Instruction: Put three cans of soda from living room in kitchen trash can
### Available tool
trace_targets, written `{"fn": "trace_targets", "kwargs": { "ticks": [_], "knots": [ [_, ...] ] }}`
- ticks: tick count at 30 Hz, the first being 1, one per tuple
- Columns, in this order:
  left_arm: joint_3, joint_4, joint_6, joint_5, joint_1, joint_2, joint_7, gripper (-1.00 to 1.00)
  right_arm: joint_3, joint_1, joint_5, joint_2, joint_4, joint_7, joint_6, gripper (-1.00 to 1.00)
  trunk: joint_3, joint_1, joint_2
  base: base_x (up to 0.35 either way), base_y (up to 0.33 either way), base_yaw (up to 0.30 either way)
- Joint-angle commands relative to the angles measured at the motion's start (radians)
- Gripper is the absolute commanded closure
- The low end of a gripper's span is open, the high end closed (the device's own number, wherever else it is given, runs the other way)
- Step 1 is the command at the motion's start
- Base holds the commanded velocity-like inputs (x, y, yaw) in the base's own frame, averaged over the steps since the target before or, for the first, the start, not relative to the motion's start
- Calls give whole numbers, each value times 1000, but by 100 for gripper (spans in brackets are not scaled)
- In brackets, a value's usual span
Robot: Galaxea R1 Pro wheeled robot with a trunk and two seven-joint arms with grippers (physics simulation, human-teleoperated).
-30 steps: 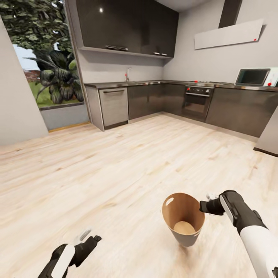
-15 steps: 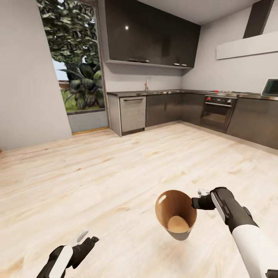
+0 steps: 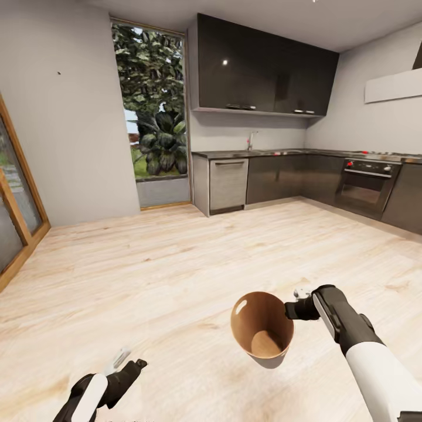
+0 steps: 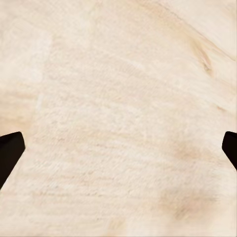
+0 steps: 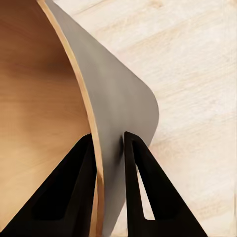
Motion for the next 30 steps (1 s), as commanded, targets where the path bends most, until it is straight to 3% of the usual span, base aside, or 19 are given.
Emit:
{"fn": "trace_targets", "kwargs": {
  "ticks": [1,6,17,22,24,30],
  "knots": [
    [1,1,0,-1,0,0,0,-100,0,0,-24,4,0,5,3,100,3,-4,7,0,0,298],
    [1,1,0,-1,0,0,0,-100,11,1,-24,16,-1,5,6,100,19,-23,42,0,0,219],
    [0,1,0,-4,0,-1,-4,-100,38,1,-24,22,-2,5,4,100,41,-65,119,0,0,20],
    [-4,1,-2,-5,0,-2,-5,-100,40,8,-24,23,-18,5,0,100,37,-65,119,0,0,56],
    [-8,17,-42,-6,6,-2,-5,-100,40,13,-24,24,-21,6,-4,100,36,-65,119,0,0,266],
    [-9,22,-52,-5,9,-2,-6,-100,42,40,-23,23,-68,6,-5,100,34,-65,119,-59,190,280]
  ]
}}
